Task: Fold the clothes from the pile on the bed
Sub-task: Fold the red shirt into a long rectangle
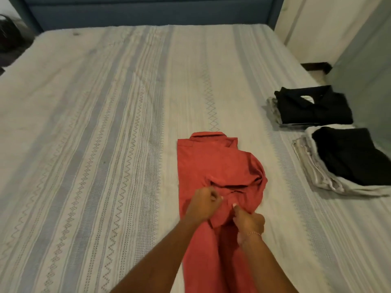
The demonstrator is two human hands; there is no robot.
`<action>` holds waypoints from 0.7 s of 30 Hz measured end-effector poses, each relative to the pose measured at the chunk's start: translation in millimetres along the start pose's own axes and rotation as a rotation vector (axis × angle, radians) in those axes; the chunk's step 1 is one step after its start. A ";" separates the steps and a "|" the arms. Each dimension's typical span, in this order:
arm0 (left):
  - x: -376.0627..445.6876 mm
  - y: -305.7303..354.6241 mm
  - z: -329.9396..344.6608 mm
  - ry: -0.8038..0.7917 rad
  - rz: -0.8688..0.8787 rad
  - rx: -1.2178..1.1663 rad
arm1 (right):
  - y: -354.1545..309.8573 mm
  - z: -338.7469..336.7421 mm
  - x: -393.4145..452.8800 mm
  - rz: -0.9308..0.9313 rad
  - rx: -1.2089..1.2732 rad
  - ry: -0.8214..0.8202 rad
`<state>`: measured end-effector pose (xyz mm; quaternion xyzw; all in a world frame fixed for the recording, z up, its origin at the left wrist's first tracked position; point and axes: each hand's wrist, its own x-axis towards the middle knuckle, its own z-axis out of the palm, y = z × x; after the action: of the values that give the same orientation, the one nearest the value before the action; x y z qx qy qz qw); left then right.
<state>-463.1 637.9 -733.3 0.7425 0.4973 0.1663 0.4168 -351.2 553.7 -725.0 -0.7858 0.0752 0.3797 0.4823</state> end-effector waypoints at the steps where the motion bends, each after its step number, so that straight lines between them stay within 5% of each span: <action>1: -4.5 4.0 6.4 -0.045 0.002 0.007 | -2.2 -1.8 -1.4 0.003 0.040 -0.048; 4: -14.7 15.0 8.2 -0.128 -0.072 -0.040 | -11.0 -9.8 -14.0 -0.110 -0.017 -0.146; 10: -47.4 30.7 -24.2 -0.358 -0.352 -0.660 | -30.4 -31.1 -45.6 -0.496 -0.122 -0.302; 13: -61.7 27.9 -35.9 -0.315 -0.489 -0.904 | -27.2 -37.4 -56.1 -0.570 -0.181 -0.438; 18: -68.6 33.7 -35.4 -0.127 -0.539 -0.906 | -20.8 -41.1 -90.1 -0.730 -0.218 -0.603; 21: -79.4 37.4 -38.8 -0.174 -0.630 -1.001 | -13.4 -42.2 -106.3 -0.737 -0.293 -0.716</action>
<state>-502.1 579.9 -667.5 0.2836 0.5188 0.1876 0.7844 -397.0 499.9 -634.1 -0.6405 -0.4289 0.4359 0.4646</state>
